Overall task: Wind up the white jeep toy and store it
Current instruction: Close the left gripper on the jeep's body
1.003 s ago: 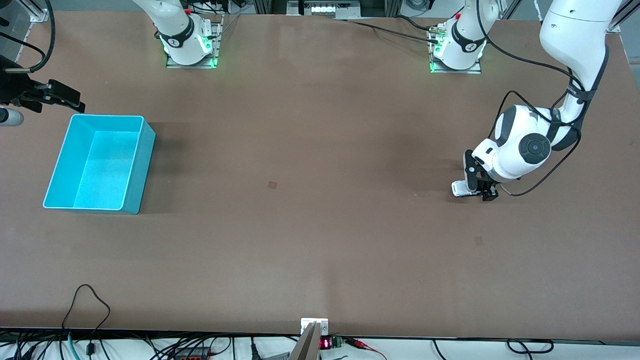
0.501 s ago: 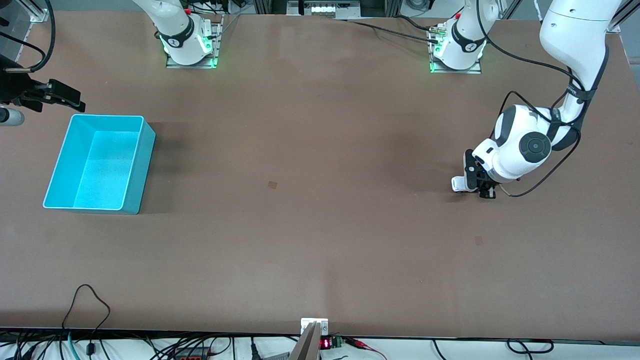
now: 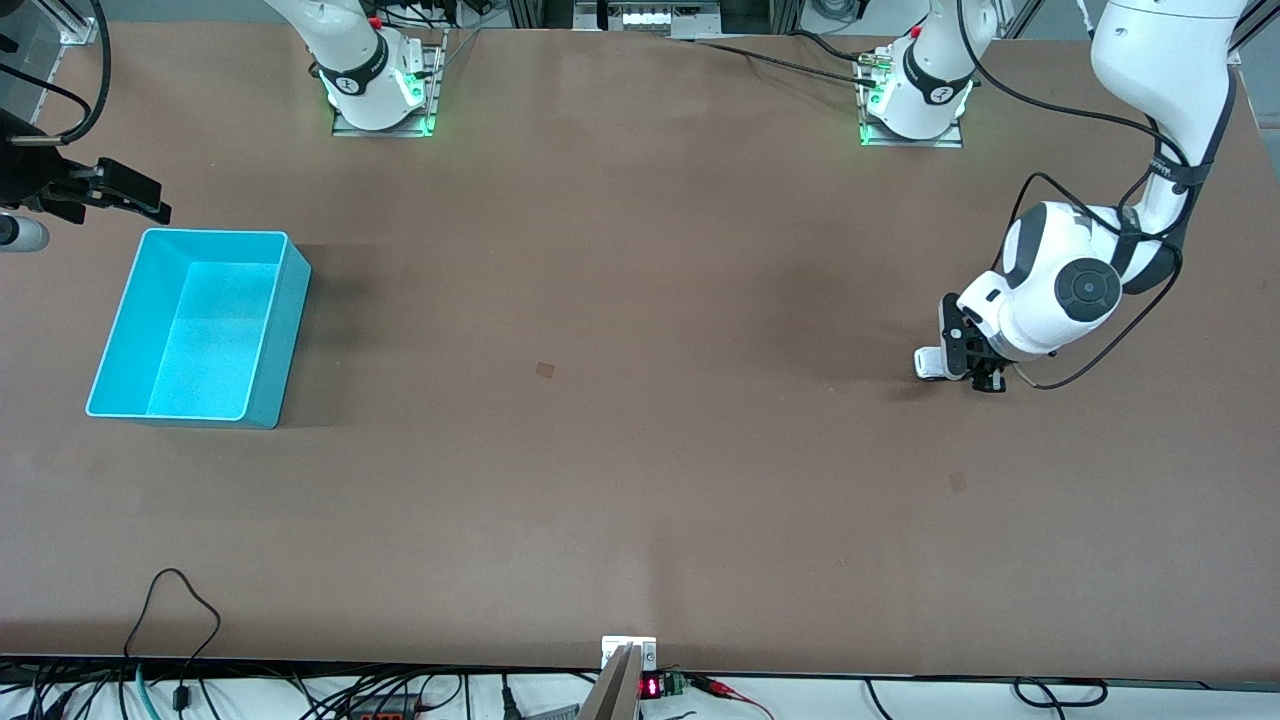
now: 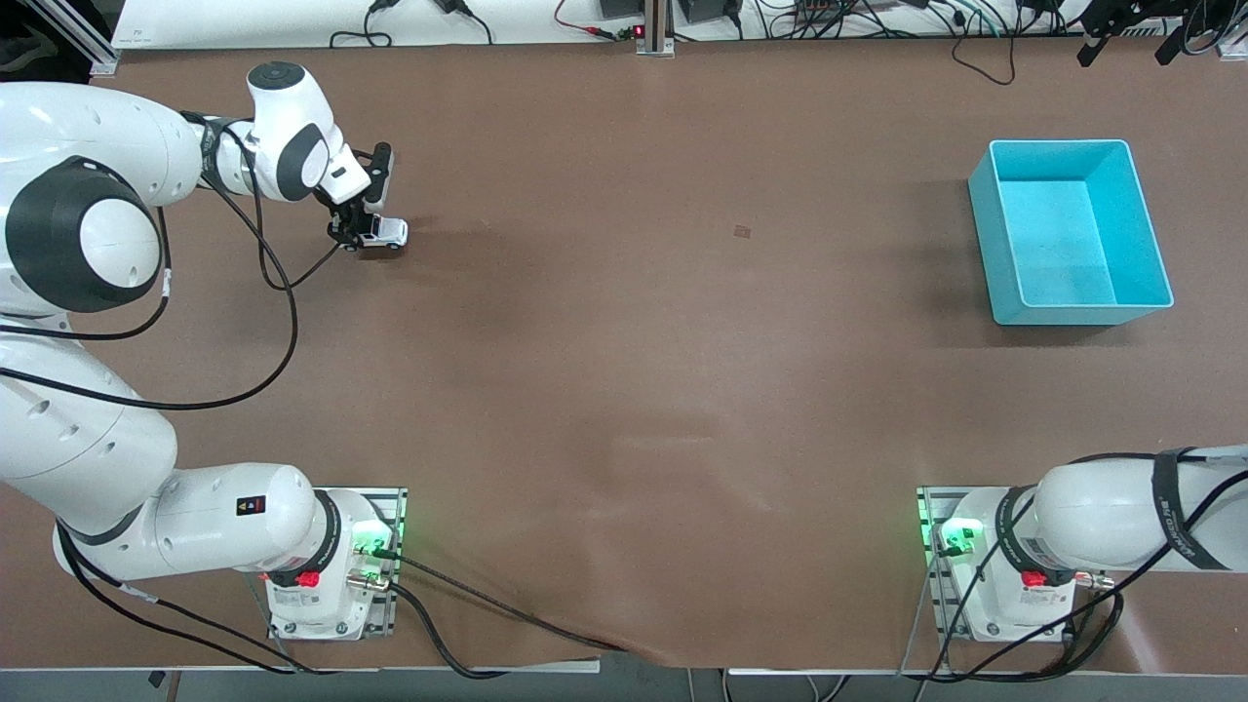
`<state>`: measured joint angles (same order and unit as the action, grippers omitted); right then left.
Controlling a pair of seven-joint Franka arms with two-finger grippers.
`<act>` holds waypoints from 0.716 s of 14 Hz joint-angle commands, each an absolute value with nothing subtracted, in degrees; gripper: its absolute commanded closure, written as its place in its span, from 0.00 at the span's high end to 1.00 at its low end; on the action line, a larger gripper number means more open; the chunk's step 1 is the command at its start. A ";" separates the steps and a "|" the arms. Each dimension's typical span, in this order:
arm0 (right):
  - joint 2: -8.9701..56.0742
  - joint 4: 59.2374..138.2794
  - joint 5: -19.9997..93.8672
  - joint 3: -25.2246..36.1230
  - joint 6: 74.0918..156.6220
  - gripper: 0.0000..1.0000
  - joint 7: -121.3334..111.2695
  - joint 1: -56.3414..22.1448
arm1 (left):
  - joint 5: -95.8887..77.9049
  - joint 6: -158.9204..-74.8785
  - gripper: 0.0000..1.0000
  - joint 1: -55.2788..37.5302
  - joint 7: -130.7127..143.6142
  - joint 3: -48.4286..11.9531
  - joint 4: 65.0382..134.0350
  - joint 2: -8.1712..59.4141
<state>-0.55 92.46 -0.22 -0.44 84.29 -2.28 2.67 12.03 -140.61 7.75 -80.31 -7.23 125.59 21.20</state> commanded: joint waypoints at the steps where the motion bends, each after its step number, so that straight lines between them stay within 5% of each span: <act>1: -0.18 91.32 0.09 -0.44 83.14 1.00 -2.46 2.81 | 13.01 -139.92 0.22 8.53 -78.32 -7.73 126.30 20.30; 10: -0.18 91.32 0.09 -0.44 83.14 1.00 -2.46 2.81 | 13.36 -141.33 0.21 8.53 -78.84 -7.73 125.60 23.90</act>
<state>-0.55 92.46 -0.22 -0.44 84.28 -2.28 2.67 12.03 -140.97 7.98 -79.03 -7.25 125.93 23.16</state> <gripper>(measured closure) 0.000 0.485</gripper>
